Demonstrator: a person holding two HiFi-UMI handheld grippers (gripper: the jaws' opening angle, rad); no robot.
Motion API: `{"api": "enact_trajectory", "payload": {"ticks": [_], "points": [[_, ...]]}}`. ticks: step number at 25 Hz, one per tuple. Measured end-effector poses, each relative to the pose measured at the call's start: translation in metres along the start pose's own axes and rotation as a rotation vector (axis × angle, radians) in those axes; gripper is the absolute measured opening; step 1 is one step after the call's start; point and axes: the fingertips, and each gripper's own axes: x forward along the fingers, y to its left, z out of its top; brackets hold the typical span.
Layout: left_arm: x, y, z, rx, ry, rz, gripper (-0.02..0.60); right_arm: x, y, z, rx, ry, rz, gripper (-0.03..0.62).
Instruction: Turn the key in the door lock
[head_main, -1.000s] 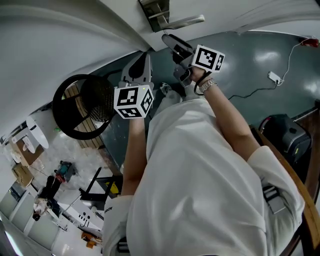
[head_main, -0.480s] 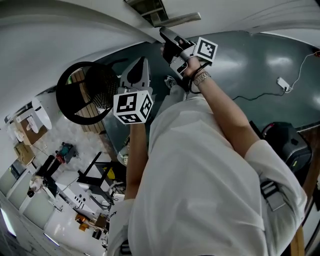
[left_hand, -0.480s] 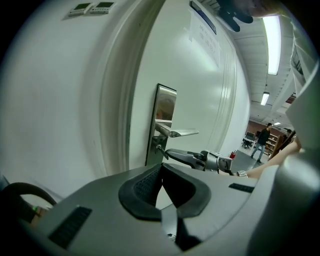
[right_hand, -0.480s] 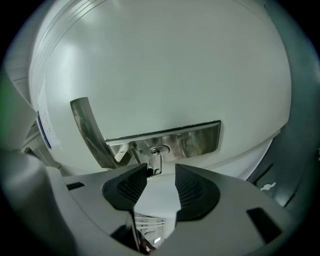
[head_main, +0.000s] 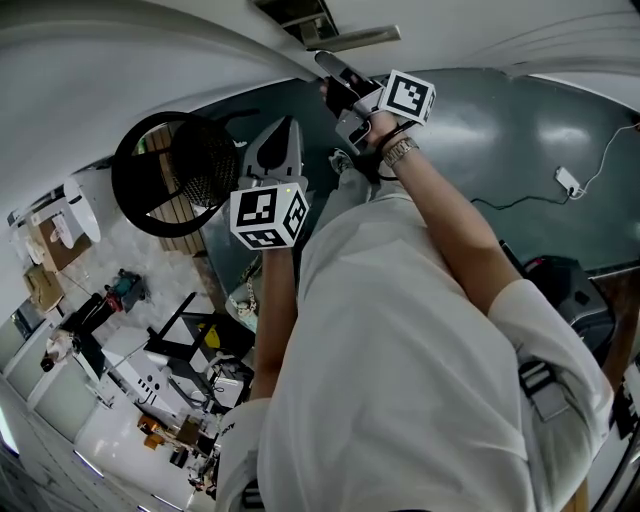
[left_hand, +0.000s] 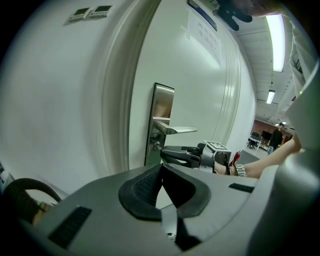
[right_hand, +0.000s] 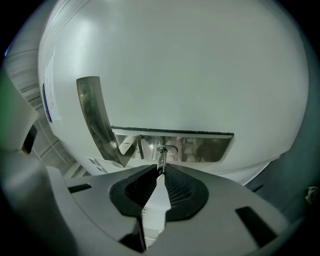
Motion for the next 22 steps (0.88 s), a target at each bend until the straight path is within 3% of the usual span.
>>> {"api": "enact_trajectory", "payload": {"ticks": [2, 6, 15, 22], "points": [[0.002, -0.002, 0.0, 0.001, -0.001, -0.006, 0.009, 0.001, 0.0, -0.001, 0.004, 0.01, -0.009, 0.027], [0.008, -0.009, 0.002, 0.008, -0.001, -0.018, 0.009, -0.001, 0.001, 0.001, -0.045, 0.016, -0.064, 0.025], [0.009, 0.002, 0.006, 0.0, -0.013, -0.039, 0.009, -0.001, 0.007, 0.002, -0.363, 0.04, -0.272, 0.025], [0.009, 0.015, 0.006, 0.002, -0.027, -0.09, 0.009, 0.0, 0.009, -0.004, -0.702, 0.069, -0.497, 0.025]]}}
